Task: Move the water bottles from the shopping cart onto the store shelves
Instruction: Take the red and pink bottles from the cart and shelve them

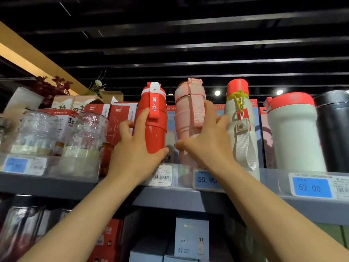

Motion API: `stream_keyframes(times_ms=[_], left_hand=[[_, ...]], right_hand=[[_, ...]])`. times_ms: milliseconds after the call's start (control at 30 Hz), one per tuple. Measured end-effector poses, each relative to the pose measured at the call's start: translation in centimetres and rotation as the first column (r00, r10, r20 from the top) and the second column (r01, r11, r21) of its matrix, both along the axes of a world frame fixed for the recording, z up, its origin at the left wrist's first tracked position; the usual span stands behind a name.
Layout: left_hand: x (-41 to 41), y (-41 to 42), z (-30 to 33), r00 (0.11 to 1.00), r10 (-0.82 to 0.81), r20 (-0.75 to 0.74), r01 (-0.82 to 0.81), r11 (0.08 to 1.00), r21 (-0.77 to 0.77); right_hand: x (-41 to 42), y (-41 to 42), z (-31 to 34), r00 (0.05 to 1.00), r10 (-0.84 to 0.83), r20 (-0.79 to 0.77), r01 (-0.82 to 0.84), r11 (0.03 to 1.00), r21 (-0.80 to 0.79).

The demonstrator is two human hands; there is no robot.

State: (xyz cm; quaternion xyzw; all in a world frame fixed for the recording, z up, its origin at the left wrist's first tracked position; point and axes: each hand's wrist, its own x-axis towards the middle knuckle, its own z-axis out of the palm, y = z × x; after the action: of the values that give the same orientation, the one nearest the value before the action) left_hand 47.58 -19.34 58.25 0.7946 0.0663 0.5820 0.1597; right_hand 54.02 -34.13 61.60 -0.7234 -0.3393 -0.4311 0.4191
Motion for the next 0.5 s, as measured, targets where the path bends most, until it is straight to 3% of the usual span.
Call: stream_keyframes(times_ms=[200,367,500], left_hand=[[-1.0,0.5,0.3,0.995,-0.040,-0.086,0.037,0.999,-0.038],[-1.5,0.2,1.8,0.978,0.033,-0.206,-0.037,0.999,-0.016],[-0.6,-0.2,1.6,0.974,-0.055,-0.220,0.047,0.998,-0.041]], right_hand=[[-0.8,-0.6,-0.8,0.983,-0.178,0.052,0.183,0.977,-0.112],[-0.8,-1.3,-0.6,0.993,-0.114,0.006,0.114,0.989,-0.092],[-0.8,-0.9,-0.6,0.992,-0.125,-0.026,0.122,0.988,-0.099]])
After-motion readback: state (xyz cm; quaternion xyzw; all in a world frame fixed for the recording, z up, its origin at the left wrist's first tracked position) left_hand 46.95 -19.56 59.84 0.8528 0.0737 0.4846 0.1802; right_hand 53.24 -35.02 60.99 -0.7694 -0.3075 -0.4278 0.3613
